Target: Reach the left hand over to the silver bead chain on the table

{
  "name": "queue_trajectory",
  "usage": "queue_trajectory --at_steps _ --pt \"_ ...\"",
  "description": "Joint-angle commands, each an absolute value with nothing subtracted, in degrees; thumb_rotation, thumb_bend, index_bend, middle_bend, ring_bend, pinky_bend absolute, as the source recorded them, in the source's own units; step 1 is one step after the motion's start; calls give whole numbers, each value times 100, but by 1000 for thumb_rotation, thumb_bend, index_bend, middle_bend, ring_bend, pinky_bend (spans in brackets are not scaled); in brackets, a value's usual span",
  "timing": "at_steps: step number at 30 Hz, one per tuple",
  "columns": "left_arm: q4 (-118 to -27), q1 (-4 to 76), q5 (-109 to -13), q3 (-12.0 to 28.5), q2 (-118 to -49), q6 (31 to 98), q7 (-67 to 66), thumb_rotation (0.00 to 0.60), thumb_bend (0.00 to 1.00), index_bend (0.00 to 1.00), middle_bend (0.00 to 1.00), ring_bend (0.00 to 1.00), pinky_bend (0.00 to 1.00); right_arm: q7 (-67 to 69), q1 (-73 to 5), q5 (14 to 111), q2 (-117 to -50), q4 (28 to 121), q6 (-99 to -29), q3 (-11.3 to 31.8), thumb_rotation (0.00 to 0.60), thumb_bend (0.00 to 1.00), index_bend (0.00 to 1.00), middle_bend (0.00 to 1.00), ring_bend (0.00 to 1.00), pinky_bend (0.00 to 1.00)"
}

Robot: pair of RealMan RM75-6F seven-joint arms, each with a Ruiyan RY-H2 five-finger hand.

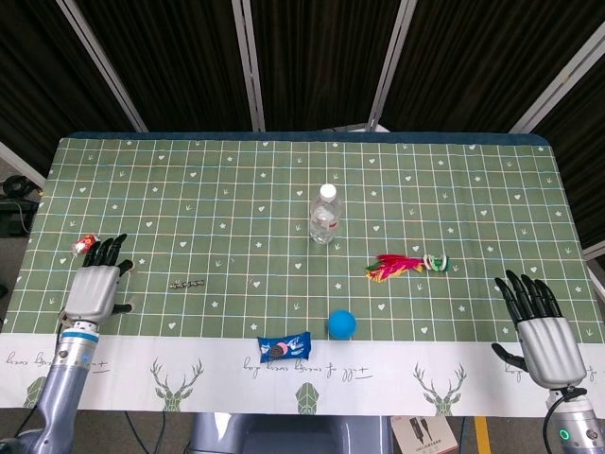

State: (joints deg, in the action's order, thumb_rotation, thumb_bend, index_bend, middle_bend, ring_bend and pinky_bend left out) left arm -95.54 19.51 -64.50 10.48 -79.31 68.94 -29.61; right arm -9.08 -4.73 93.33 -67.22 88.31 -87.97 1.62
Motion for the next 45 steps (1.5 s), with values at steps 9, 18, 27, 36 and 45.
queue_trajectory --at_steps 9,18,27,36,45 --pt "-8778 2508 -5506 1214 -9038 6732 -3829 600 181 511 0 0 0 -813 -473 9337 -6700 8855 -8791 152 600 51 0 0 0 88" --pt "-8337 2731 -5121 1250 -9419 6711 -4099 600 317 525 0 0 0 -701 -480 9293 -6670 8871 -8764 163 600 52 0 0 0 88" --pt "-8166 2864 -4918 1213 -9595 6614 -4177 600 350 515 0 0 0 -656 -473 9283 -6651 8908 -8753 151 600 52 0 0 0 88" --pt "-7983 2969 -4762 1122 -9721 6587 -4252 600 344 502 0 0 0 -658 -473 9278 -6651 8913 -8753 154 600 52 0 0 0 88" --pt "-7816 3047 -4746 1077 -9825 6579 -4177 600 326 484 0 0 0 -644 -471 9262 -6656 8922 -8752 160 600 52 0 0 0 87"
